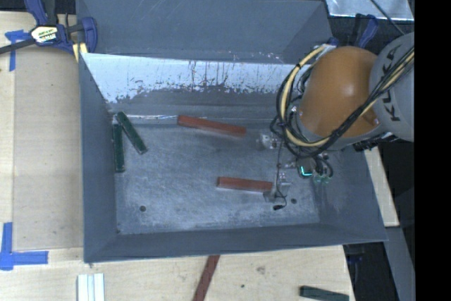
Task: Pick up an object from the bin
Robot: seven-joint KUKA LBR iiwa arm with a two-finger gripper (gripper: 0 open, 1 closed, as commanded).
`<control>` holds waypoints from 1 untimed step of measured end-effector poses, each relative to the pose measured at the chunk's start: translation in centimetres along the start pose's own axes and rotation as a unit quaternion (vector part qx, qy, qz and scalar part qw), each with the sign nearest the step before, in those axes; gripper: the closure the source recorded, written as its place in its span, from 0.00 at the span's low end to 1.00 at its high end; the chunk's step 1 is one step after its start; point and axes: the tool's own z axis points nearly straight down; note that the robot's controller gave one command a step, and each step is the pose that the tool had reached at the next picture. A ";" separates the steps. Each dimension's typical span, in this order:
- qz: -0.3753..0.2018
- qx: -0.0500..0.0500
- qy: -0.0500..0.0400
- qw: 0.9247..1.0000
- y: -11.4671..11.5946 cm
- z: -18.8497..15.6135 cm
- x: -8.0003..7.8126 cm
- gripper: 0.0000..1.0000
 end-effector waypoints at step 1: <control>0.000 0.000 -0.004 1.000 0.0 -0.4 -0.2 0.00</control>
Offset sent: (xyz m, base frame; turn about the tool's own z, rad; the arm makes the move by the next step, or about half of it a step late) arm -0.0132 -0.0019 -0.0721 0.0787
